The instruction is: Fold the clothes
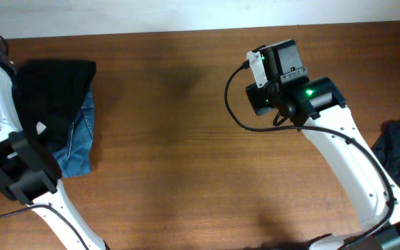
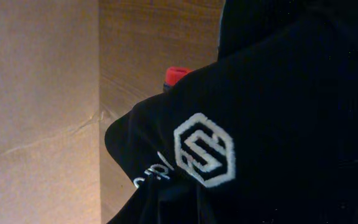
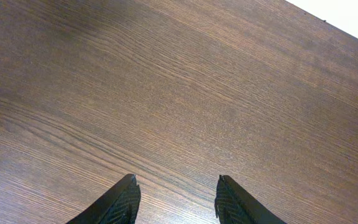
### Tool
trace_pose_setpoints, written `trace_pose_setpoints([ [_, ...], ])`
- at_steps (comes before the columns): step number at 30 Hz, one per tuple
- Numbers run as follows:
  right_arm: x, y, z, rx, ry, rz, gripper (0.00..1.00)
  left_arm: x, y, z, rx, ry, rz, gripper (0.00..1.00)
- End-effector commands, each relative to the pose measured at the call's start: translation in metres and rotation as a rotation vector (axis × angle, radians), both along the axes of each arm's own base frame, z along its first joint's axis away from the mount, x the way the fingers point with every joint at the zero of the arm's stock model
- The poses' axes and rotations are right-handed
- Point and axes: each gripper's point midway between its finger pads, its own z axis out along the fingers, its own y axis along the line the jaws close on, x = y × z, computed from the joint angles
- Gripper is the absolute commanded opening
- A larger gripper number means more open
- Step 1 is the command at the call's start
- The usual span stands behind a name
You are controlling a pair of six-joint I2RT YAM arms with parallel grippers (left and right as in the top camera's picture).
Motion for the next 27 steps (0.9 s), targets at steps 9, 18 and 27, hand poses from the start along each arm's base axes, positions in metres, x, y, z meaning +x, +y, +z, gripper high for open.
trace_pose_setpoints([
  [9,0.002,-0.001,0.018,0.016,-0.045,0.000,0.61,0.007,-0.032,-0.023,-0.165,-0.018,-0.029,0.54],
  [18,0.015,0.003,0.030,0.039,-0.117,-0.002,0.99,0.007,-0.046,0.060,-0.168,-0.224,-0.029,0.99],
  [27,0.058,-0.014,0.072,0.124,-0.336,-0.087,0.99,0.007,-0.102,0.119,-0.415,-0.458,-0.076,0.99],
])
